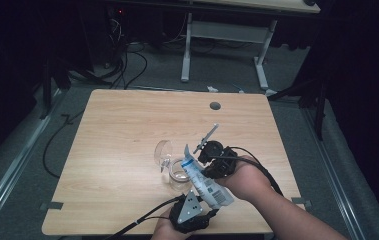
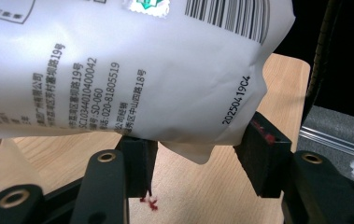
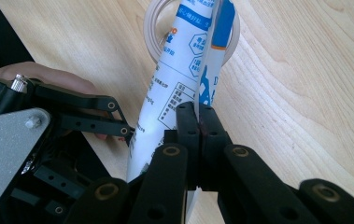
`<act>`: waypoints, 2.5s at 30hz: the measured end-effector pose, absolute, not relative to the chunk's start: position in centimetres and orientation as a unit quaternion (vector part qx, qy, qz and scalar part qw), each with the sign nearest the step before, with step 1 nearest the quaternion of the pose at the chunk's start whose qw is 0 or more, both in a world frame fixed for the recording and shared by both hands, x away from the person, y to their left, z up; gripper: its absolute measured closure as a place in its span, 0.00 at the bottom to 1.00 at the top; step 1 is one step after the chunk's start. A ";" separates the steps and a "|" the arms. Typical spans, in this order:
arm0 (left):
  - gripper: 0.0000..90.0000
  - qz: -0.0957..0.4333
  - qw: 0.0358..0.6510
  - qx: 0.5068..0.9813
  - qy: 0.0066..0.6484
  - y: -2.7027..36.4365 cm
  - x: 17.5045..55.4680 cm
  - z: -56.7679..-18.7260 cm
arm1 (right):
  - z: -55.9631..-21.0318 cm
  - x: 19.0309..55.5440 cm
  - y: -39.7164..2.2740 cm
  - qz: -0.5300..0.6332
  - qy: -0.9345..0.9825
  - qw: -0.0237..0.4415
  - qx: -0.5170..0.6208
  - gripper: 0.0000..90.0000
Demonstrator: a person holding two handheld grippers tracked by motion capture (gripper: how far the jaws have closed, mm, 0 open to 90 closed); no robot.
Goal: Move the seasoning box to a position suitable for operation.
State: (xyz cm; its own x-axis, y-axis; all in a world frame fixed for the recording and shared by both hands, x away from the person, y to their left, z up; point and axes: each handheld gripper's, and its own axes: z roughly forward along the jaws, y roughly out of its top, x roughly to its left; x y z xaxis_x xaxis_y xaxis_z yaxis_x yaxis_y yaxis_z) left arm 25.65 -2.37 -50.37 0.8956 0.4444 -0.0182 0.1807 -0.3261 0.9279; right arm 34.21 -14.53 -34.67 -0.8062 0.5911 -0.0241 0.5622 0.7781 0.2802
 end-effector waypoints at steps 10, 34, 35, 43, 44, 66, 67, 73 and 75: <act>0.56 0.118 0.550 0.804 0.195 -2.6 25.8 -49.9 | -34.3 34.4 -14.3 0.126 0.944 0.062 0.300 1.00; 0.56 0.123 0.554 0.800 0.192 -2.9 25.9 -49.5 | -34.2 34.9 -13.6 0.123 0.946 0.064 0.292 1.00; 0.56 0.123 0.555 0.800 0.193 -2.9 25.9 -49.5 | -34.2 35.0 -13.6 0.122 0.946 0.064 0.292 1.00; 0.56 0.124 0.558 0.797 0.196 -2.8 26.0 -49.3 | -34.0 35.1 -13.4 0.123 0.947 0.066 0.291 1.00; 0.56 0.123 0.557 0.797 0.196 -2.8 26.0 -49.2 | -34.0 35.2 -13.4 0.123 0.947 0.067 0.290 1.00; 0.56 0.124 0.561 0.794 0.196 -3.0 26.1 -48.8 | -33.8 35.5 -13.2 0.119 0.948 0.068 0.286 1.00; 0.56 0.124 0.562 0.794 0.196 -3.0 26.2 -48.8 | -33.8 35.6 -13.2 0.117 0.949 0.069 0.286 1.00; 0.56 0.125 0.563 0.793 0.196 -3.1 26.2 -48.6 | -33.7 35.7 -13.0 0.115 0.950 0.069 0.283 1.00; 0.56 0.125 0.564 0.792 0.196 -3.1 26.2 -48.5 | -33.7 35.7 -13.0 0.114 0.950 0.070 0.283 1.00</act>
